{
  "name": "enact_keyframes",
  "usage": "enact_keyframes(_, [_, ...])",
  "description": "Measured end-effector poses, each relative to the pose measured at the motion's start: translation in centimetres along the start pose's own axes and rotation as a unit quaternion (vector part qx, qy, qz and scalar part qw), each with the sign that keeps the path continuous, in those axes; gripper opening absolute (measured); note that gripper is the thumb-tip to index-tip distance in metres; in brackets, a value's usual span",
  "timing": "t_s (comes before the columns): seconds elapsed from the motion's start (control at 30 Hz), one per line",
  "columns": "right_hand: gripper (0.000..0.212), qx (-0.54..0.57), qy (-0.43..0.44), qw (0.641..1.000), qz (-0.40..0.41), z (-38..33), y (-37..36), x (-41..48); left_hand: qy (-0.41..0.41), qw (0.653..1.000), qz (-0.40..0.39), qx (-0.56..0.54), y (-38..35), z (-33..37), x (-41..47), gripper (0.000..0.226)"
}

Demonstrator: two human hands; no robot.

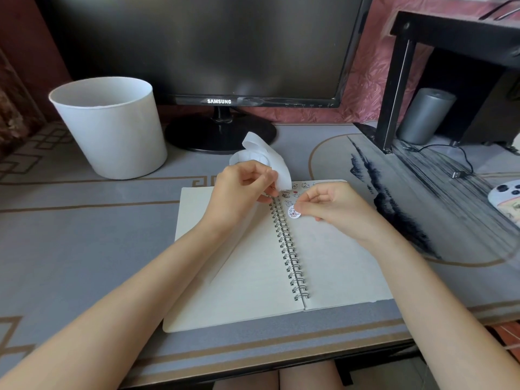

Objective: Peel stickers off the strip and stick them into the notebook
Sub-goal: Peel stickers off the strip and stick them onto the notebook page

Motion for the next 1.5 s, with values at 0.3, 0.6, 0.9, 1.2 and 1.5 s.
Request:
enact_keyframes(0.3, [0.009,-0.011,0.015,1.000,0.015,0.05,-0.09,0.32,0.001,1.000,-0.001,0.003,0.05,-0.02,0.05,0.018])
enact_keyframes(0.6, [0.010,-0.028,0.018,0.999,0.030,0.18,-0.13,0.55,0.000,1.000,-0.001,0.004,-0.02,0.02,0.01,0.018])
enact_keyframes(0.9, [0.009,-0.047,0.018,0.998,0.044,0.35,-0.13,0.70,0.002,1.000,-0.003,0.003,-0.01,-0.16,0.07,0.018])
enact_keyframes(1.2, [0.012,-0.065,0.025,0.996,0.054,0.33,-0.38,0.80,-0.001,1.000,-0.003,0.000,0.00,-0.08,0.06,0.018])
enact_keyframes(1.5, [0.018,-0.068,0.020,0.995,0.069,0.60,-0.16,0.72,-0.001,1.000,-0.002,0.005,0.05,-0.13,0.06,0.017])
Point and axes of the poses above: each hand's wrist, its own x-axis towards the middle knuckle, its own y-axis out of the back of the hand, z = x × y, the point moved 6 cm from there along x, towards the middle knuckle, and after that the axes turned 11 degrees about -z, right-handed, at the moved point
